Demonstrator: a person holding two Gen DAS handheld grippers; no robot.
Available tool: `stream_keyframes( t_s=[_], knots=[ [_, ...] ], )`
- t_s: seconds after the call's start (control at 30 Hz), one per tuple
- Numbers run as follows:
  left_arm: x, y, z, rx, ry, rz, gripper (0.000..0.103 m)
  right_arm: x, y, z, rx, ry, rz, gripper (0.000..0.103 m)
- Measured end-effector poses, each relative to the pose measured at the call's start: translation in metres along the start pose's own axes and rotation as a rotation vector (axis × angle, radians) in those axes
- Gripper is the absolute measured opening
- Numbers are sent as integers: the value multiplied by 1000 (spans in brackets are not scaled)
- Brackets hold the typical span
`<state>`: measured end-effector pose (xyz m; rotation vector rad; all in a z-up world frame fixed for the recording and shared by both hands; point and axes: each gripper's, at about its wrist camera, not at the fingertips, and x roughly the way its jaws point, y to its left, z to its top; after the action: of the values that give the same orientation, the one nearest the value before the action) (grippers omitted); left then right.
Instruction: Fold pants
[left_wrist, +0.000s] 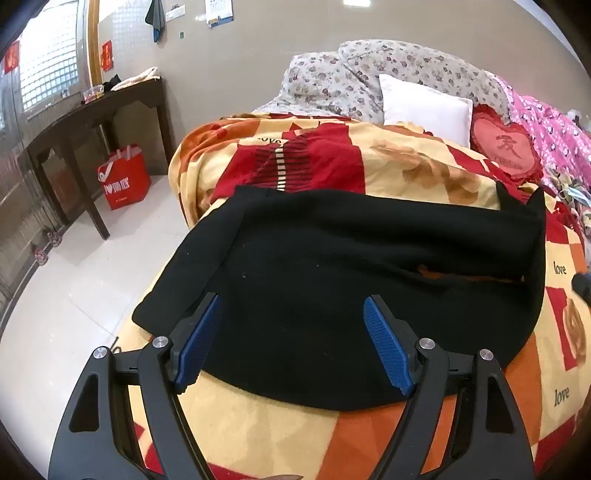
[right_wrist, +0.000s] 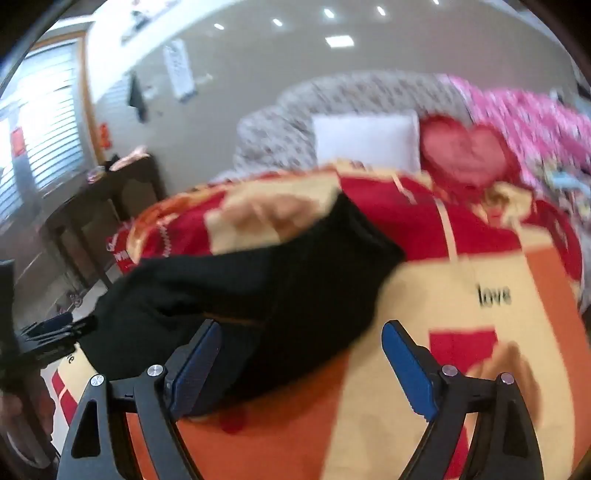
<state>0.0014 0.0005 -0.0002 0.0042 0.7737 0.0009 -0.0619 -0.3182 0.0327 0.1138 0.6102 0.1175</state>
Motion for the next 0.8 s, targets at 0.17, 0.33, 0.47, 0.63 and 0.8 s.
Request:
stream_keyframes(
  t_s=[0.17,0.33,0.47,0.63,0.8],
  knots=[
    [-8,-8,-3,11,-49,12,79,-15,26,5,-39,-63,57,88],
    [-17,-3,-8,7,-48,-22,79,-13,35,4,-46,-26,109,88],
    [-17,-5,-9,7,-29,-42,79,-14,45,-1,-63,-34,178,88],
    [-10,-4,-7,3,-12,-27,79,-4,61,-3,-107,4,210,88],
    [-5,1,-10,-5,3,-14,79,-4,76,-4,-160,10,239,88]
  ],
)
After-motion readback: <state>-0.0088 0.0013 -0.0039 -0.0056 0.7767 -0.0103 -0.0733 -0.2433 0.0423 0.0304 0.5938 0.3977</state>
